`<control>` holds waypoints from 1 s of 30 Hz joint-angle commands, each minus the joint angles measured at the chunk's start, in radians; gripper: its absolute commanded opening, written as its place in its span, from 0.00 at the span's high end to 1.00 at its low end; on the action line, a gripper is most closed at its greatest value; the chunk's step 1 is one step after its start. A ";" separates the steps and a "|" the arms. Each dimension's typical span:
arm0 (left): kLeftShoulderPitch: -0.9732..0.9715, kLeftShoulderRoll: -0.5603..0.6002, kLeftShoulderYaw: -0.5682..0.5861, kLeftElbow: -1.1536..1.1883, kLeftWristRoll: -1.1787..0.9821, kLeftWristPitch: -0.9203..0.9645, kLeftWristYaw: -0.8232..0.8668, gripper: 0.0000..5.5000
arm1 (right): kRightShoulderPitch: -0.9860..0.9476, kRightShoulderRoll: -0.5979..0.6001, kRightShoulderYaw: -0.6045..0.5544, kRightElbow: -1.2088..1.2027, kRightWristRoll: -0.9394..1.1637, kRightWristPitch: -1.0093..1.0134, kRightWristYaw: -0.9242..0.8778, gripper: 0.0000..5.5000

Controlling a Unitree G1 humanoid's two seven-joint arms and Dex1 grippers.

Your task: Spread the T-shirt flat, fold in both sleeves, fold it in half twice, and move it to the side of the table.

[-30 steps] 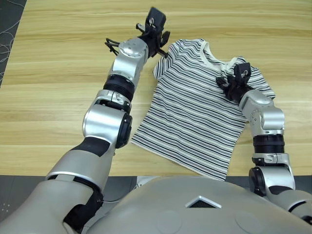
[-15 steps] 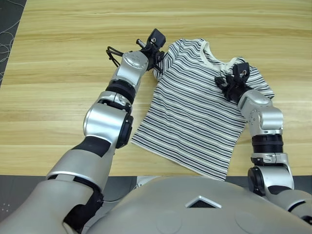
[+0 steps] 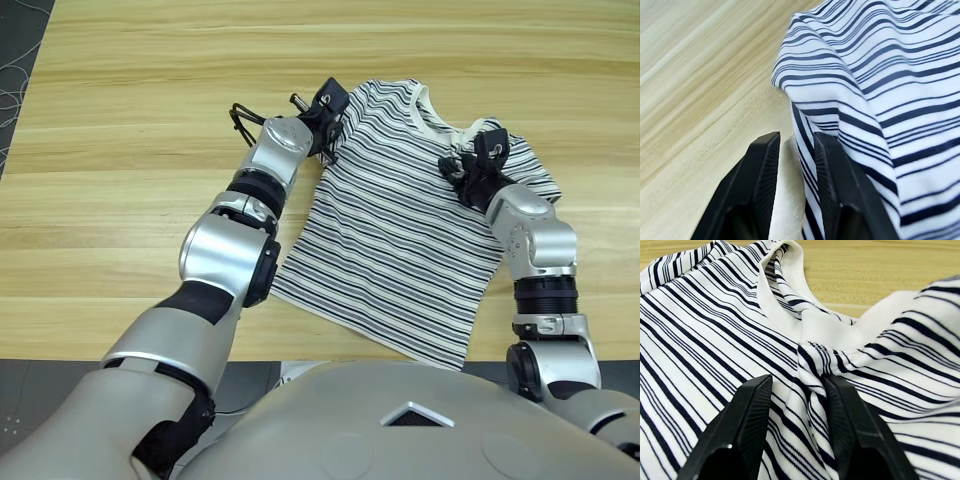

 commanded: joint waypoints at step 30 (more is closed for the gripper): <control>0.047 0.140 0.180 0.061 -0.017 -0.024 0.315 0.77 | -0.009 0.058 -0.038 0.059 0.010 -0.038 0.002 0.67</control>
